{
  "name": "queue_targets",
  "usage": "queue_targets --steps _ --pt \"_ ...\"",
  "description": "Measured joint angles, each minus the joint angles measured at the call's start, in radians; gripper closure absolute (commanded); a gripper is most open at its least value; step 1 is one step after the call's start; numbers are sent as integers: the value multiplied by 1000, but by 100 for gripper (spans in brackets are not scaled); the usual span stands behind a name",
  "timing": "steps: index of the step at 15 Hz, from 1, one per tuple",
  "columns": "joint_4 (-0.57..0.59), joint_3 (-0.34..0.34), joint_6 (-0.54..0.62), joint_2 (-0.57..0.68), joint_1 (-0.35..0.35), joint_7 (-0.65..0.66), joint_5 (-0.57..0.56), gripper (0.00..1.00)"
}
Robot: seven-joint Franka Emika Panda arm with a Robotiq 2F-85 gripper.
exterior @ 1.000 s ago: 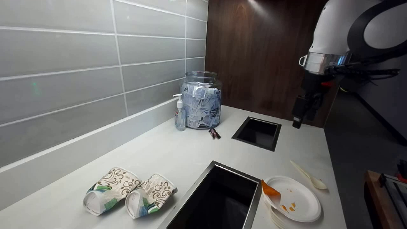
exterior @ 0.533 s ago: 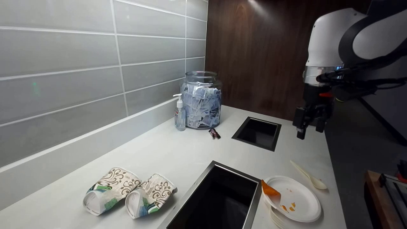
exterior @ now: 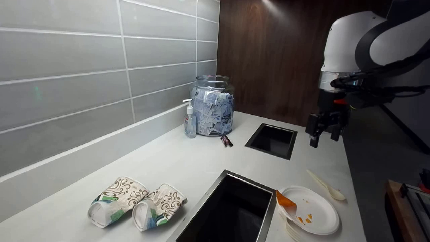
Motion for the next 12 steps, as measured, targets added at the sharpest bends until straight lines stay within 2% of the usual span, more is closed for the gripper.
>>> queue_targets --steps 6,12 --pt "-4 -25 17 100 2 -6 23 0" --pt "-3 -87 115 188 28 -201 213 0"
